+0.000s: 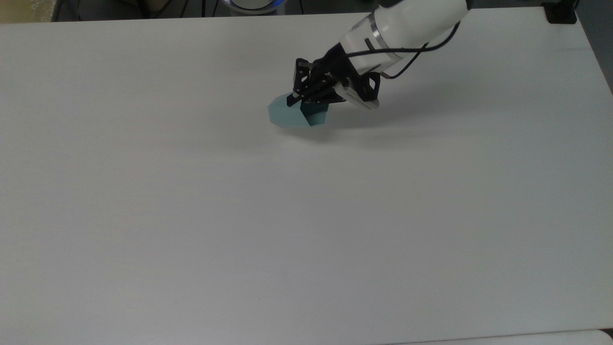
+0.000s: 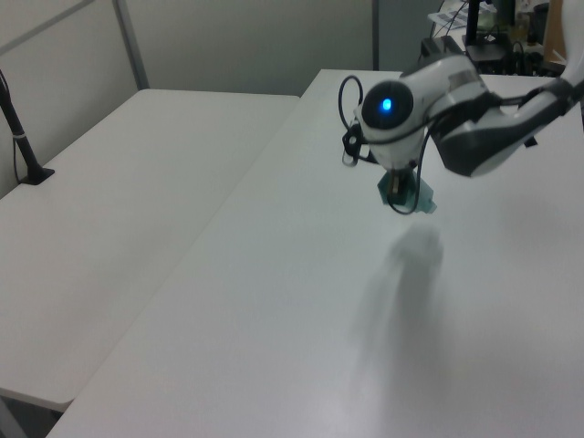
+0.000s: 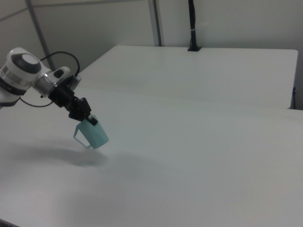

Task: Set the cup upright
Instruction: 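Lift and rotate the held cup so its base faces the table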

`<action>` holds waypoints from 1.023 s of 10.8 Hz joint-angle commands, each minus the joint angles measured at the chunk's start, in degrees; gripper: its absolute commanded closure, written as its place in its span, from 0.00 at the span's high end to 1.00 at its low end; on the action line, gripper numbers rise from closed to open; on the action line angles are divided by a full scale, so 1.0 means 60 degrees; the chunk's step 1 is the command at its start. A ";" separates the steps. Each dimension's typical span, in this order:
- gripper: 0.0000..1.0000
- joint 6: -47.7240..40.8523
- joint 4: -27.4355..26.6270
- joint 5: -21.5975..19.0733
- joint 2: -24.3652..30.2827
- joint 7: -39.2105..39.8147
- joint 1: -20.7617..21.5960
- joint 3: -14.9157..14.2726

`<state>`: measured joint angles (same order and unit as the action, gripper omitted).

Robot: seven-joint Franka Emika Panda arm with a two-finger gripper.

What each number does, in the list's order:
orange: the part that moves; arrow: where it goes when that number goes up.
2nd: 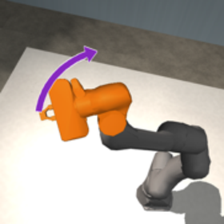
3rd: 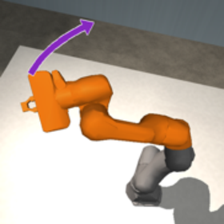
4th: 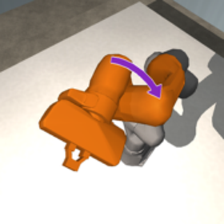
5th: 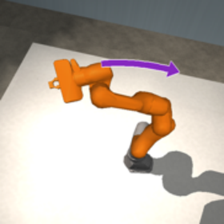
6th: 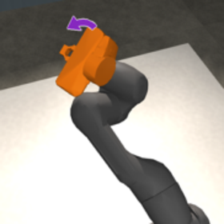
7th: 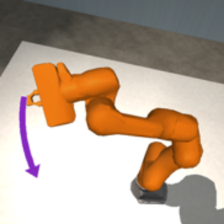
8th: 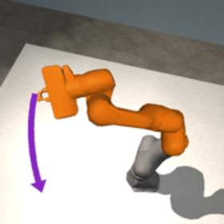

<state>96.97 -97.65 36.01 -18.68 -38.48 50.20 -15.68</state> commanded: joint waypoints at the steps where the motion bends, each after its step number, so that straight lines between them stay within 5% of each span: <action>1: 0.00 0.0957 -0.0380 -0.0726 0.0753 0.0319 -0.0659 -0.0038; 8: 0.00 0.3188 -0.1405 -0.5117 0.2070 0.3097 -0.2826 -0.0023; 11: 0.00 0.4834 -0.2660 -0.5474 0.2554 0.3804 -0.3369 -0.0009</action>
<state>116.26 -104.83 4.97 -7.57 -18.79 31.86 -15.95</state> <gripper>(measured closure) 0.956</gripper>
